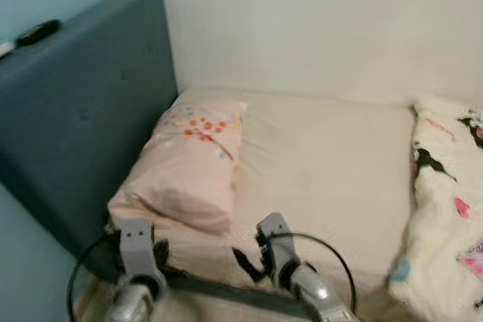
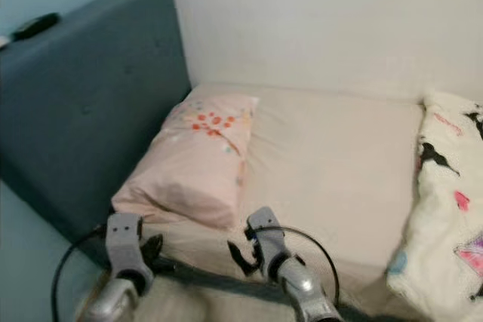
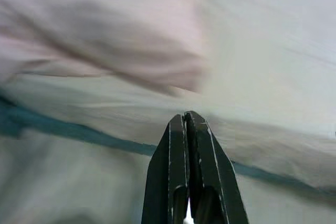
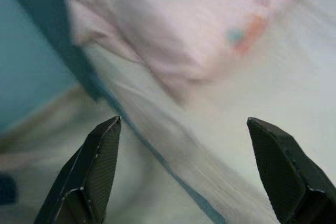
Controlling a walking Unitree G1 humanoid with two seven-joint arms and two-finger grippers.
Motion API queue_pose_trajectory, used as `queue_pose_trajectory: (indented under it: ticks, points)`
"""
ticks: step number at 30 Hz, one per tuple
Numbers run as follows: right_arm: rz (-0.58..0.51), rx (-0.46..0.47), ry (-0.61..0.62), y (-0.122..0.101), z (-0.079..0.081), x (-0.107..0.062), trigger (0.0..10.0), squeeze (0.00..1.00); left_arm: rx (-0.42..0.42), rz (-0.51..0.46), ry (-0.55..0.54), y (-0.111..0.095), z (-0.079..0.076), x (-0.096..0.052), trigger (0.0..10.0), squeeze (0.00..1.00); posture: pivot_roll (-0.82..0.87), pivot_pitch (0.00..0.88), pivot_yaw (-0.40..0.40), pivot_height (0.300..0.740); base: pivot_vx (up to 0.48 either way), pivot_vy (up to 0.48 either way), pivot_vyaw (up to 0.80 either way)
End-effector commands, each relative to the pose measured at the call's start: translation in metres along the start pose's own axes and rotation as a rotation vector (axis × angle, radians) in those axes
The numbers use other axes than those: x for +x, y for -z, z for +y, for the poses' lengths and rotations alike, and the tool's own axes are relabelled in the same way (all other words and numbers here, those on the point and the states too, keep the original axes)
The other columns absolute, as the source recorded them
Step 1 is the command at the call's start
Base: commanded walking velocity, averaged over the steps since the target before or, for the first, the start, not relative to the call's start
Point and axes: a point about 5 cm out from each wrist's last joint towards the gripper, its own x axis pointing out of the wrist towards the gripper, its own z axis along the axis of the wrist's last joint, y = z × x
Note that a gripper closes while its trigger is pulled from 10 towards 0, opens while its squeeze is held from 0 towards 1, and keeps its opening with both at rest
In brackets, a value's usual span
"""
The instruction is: Clean up the room
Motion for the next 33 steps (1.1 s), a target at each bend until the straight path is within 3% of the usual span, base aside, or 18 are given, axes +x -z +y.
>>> queue_pose_trajectory:
  ticks: [1,7,33]
  points:
    - [-0.004,0.020,-0.011,0.000,0.006,0.002,10.0,0.00,0.017,0.038,0.003,0.004,0.004,-0.001,10.0,0.00,0.04,0.113,-0.045,0.740,0.000,0.480,0.00]
    - [-0.006,0.024,-0.008,0.000,0.006,0.002,10.0,0.00,0.045,0.030,0.010,0.002,0.004,-0.001,10.0,0.00,0.04,0.114,-0.041,0.740,0.000,0.480,0.00]
    - [-0.017,0.028,0.004,-0.003,0.005,0.003,10.0,0.00,0.061,-0.038,-0.030,-0.004,0.009,0.001,10.0,0.00,0.03,0.104,-0.032,0.740,0.000,0.000,0.00]
